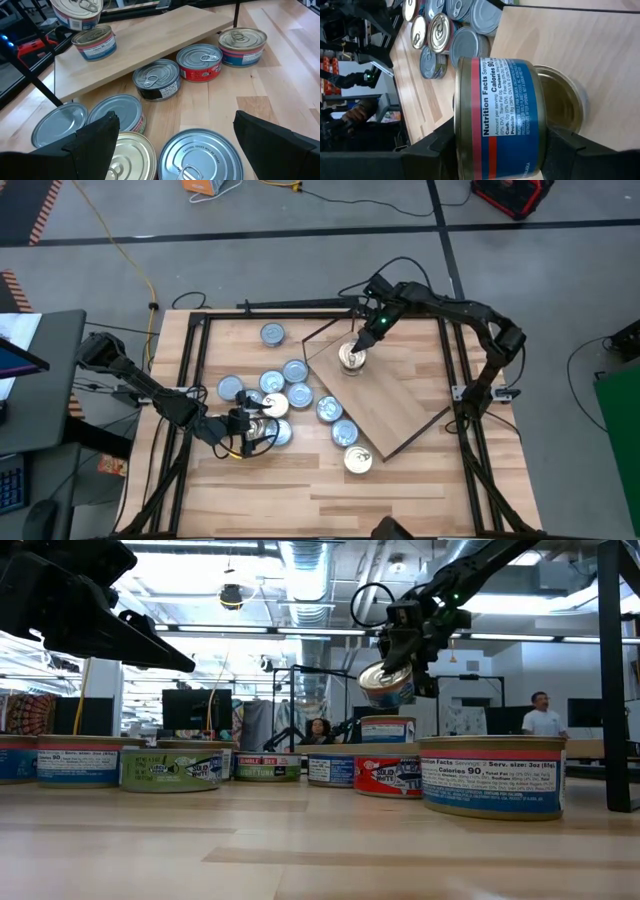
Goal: Stack canned seafood by type on shelf
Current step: Stack the blue tuna can on top of the blue tuna can on the shelf
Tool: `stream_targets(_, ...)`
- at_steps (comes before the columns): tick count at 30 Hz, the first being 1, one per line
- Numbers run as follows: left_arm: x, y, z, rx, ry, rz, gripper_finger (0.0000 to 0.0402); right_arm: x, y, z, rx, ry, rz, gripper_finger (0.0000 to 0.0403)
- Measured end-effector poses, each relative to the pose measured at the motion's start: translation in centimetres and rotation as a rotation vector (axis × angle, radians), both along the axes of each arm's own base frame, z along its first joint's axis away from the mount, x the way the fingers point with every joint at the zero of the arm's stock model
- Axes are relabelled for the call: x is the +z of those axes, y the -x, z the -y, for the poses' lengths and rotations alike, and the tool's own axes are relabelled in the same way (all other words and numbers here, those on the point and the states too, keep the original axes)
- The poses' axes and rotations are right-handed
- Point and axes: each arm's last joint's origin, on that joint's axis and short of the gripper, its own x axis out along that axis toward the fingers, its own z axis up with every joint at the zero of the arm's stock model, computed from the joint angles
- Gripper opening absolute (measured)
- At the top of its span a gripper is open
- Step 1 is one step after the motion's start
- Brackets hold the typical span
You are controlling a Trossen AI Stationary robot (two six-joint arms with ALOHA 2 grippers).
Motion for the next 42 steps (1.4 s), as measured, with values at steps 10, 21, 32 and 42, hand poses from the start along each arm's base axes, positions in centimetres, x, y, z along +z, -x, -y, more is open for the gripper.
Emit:
stream_targets(10,0.0,0.0,0.0,0.000,-0.001,-0.001,0.0377,-2.0,0.2,-0.6,0.004,-0.037,-0.021,0.0228)
stream_targets(21,0.0,0.0,0.0,0.000,0.000,0.000,0.0377,-3.0,0.5,-0.4,-0.021,-0.043,-0.007,0.0228)
stream_targets(32,0.0,0.0,0.0,-0.012,0.006,-0.003,0.0377,-3.2,0.9,0.0,-0.090,-0.093,-0.052,0.0275)
stream_targets(42,0.0,0.0,0.0,-0.017,0.004,-0.005,0.0377,-3.2,2.0,0.3,-0.122,-0.145,-0.117,0.0302)
